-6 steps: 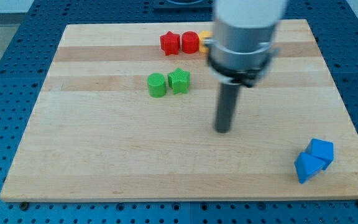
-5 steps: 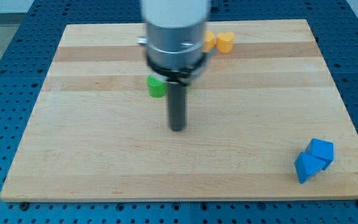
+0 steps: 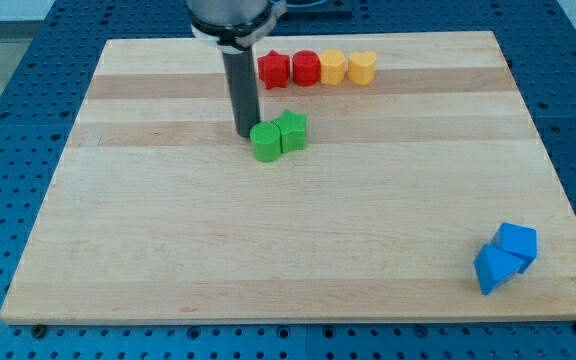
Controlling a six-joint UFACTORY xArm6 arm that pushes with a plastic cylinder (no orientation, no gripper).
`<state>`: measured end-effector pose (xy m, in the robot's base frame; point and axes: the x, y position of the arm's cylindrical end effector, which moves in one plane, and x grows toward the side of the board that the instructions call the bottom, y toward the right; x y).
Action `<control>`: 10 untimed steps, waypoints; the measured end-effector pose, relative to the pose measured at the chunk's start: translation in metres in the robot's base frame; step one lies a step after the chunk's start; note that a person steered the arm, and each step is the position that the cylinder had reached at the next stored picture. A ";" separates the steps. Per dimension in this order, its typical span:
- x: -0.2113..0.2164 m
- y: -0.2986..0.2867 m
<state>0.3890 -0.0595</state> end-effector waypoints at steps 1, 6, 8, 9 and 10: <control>0.025 0.003; 0.103 0.122; 0.088 0.177; 0.091 0.201; 0.097 0.220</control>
<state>0.4862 0.1605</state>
